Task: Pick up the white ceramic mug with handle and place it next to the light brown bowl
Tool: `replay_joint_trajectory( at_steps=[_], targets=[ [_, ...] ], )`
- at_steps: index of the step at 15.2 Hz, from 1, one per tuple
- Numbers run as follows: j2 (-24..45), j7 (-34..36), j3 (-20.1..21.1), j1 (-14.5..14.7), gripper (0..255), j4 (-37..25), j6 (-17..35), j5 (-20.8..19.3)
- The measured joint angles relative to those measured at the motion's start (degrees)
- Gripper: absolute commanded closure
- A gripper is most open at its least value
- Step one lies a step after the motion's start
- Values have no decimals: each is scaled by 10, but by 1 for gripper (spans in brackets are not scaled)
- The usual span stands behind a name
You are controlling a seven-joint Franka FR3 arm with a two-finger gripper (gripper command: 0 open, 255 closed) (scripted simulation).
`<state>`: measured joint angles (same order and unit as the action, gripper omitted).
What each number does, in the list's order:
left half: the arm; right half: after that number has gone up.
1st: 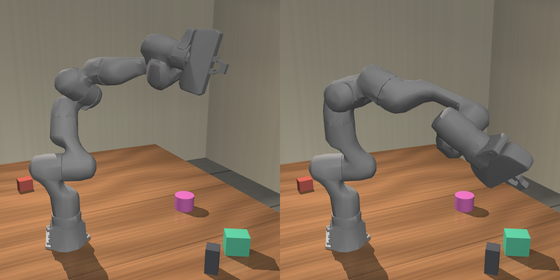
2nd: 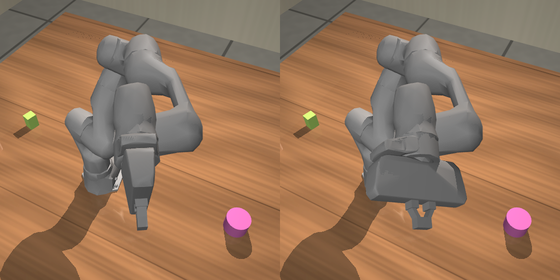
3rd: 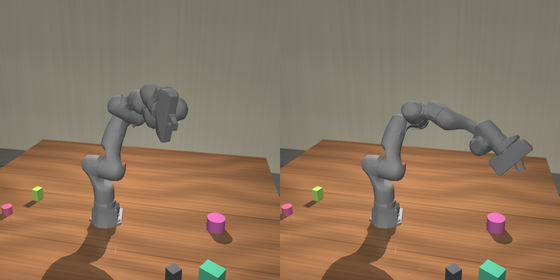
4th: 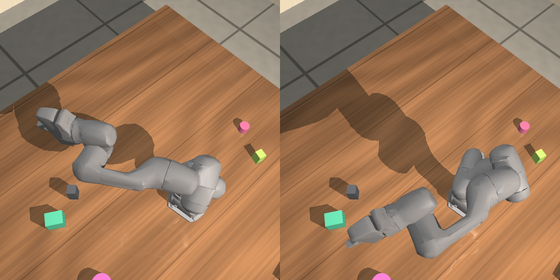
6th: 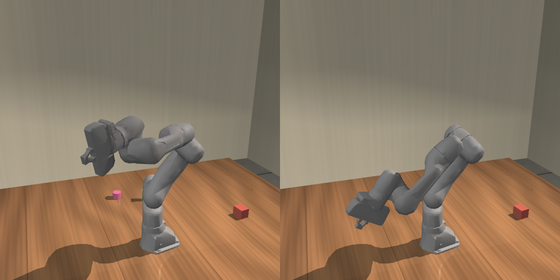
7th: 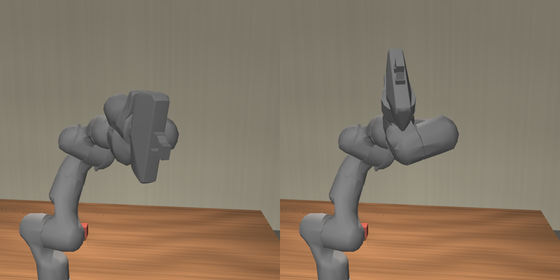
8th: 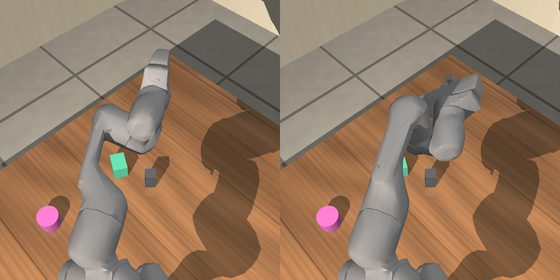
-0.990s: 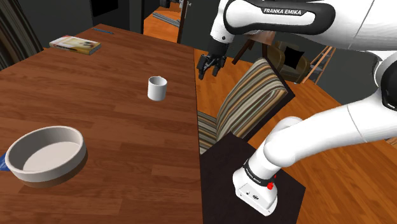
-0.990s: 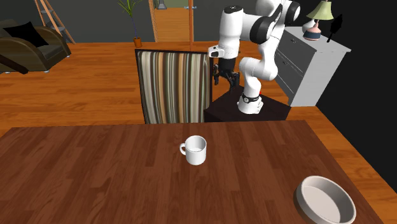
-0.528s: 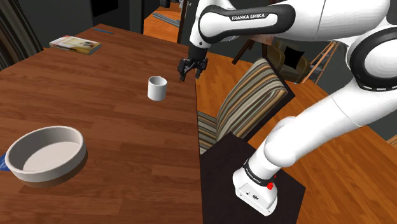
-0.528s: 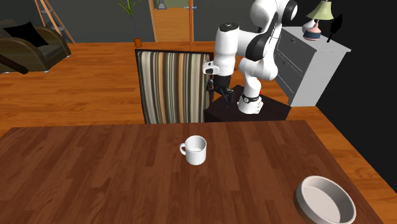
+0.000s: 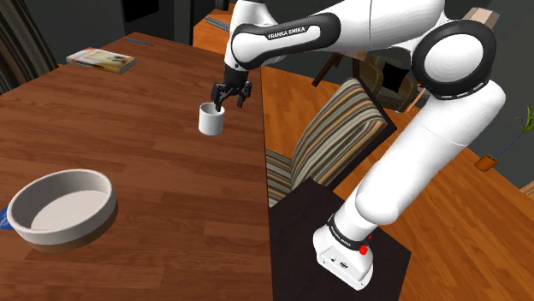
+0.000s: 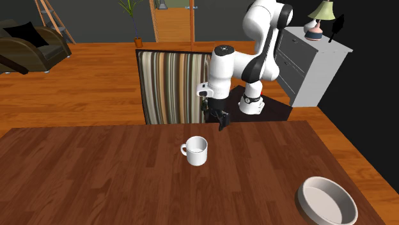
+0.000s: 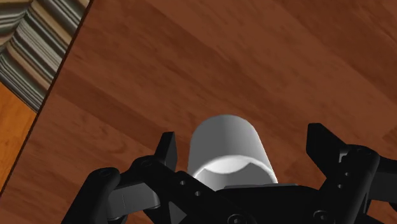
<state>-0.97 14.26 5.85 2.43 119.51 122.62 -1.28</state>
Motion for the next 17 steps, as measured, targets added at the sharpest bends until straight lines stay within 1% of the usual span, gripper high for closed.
replay_joint_trajectory(
  at_steps=[7, 8, 9, 12, 17],
  targets=[
    [149, 46, 6, 16, 0, -132, 26, -31],
    [172, 51, 5, 18, 0, -162, 21, -35],
    [184, 56, 5, 21, 0, -173, 24, -38],
    [208, 61, 4, 23, 0, -181, 40, -43],
    [230, 63, 2, 23, 0, -174, 68, -47]
  ],
)
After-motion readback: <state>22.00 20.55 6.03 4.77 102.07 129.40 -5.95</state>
